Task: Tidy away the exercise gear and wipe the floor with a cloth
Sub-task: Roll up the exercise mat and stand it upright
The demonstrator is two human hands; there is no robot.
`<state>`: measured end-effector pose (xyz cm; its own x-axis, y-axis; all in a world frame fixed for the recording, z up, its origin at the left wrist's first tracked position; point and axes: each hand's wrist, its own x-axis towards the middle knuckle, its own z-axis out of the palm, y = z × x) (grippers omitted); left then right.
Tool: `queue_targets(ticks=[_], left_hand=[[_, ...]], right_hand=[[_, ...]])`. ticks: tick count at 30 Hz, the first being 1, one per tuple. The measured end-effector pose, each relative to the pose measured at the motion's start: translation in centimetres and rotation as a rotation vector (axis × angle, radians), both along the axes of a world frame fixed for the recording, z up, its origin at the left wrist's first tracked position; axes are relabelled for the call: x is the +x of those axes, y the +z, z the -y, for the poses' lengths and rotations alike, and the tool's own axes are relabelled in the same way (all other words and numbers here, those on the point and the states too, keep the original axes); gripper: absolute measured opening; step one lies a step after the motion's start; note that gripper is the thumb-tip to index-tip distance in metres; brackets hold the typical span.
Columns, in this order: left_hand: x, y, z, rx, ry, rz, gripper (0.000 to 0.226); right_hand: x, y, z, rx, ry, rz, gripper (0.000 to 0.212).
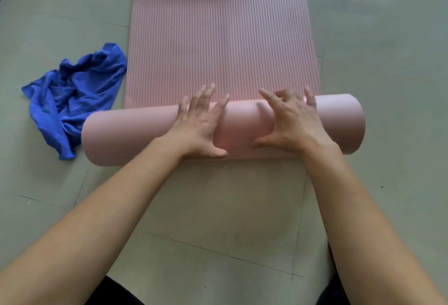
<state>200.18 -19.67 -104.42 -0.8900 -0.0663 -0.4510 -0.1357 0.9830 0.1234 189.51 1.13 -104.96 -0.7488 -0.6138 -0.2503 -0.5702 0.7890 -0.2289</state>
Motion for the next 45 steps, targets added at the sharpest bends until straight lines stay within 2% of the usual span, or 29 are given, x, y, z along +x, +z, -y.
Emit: queue_targets(ticks=[3, 5, 6, 9, 12, 14, 16, 18, 19, 22, 26, 28, 32, 34, 36, 38, 41, 45], left_hand=[[0.1, -2.4, -1.0, -0.213, 0.021, -0.092, 0.146], [-0.4, -3.8, -1.3, -0.298, 0.044, -0.122, 0.141], [-0.8, -4.1, -1.2, -0.308, 0.049, -0.133, 0.137], [-1.9, -3.9, -0.2, -0.241, 0.039, -0.139, 0.124], [-3.6, -2.5, 1.1, -0.154, 0.023, -0.123, 0.116], [-4.5, -1.5, 2.1, -0.077, 0.000, -0.038, 0.117], [-4.7, -0.7, 2.9, 0.075, -0.018, 0.125, 0.117], [-3.9, -0.3, 2.8, 0.213, -0.011, 0.250, 0.118], [-3.2, -0.4, 2.4, 0.234, -0.014, 0.255, 0.122], [-1.1, -0.3, 1.3, 0.170, 0.017, 0.129, 0.124], [-0.1, 0.3, -0.6, -0.017, 0.086, -0.007, 0.097], [-0.2, 0.0, -1.6, -0.103, 0.129, 0.006, 0.099], [-0.9, -2.1, -1.4, -0.240, 0.112, -0.011, 0.142], [-1.4, -3.1, -1.2, -0.301, 0.118, -0.091, 0.137], [-1.6, -3.6, -1.0, -0.306, 0.111, -0.148, 0.124], [-1.9, -3.5, -0.7, -0.283, 0.090, -0.142, 0.115], [-3.2, -1.9, 0.6, -0.189, 0.065, -0.112, 0.111], [-4.5, 1.0, 1.3, 0.114, -0.014, 0.177, 0.105]], right_hand=[[0.4, -1.1, -0.1, -0.192, -0.181, -0.205, 0.079], [0.6, -1.7, -0.2, -0.267, -0.229, -0.217, 0.060], [0.8, -2.0, -0.2, -0.264, -0.218, -0.197, 0.058], [1.7, -2.8, -0.1, -0.188, -0.122, -0.118, 0.071], [2.5, -2.8, 0.0, -0.104, -0.041, -0.088, 0.111], [2.7, -2.3, -0.2, -0.012, -0.016, -0.058, 0.140], [2.9, -1.7, -0.4, 0.062, -0.008, -0.028, 0.149], [2.8, -1.2, -0.7, 0.115, 0.027, 0.001, 0.146], [2.7, -1.0, -0.8, 0.130, 0.054, 0.013, 0.144], [1.3, -0.8, -0.6, 0.101, 0.075, 0.054, 0.142], [-0.4, -0.6, -0.3, 0.046, -0.018, 0.087, 0.141], [-0.5, -0.6, -0.4, -0.012, -0.123, 0.025, 0.125], [0.6, -1.9, 0.6, -0.239, -0.222, -0.195, 0.067], [1.2, -2.7, 1.2, -0.265, -0.190, -0.178, 0.052], [1.6, -3.3, 1.3, -0.255, -0.160, -0.126, 0.054], [1.8, -3.3, 0.9, -0.237, -0.126, -0.092, 0.066], [2.6, -3.3, 0.5, -0.225, -0.090, -0.158, 0.076], [3.4, -3.2, -0.1, -0.255, -0.151, -0.327, 0.071]])
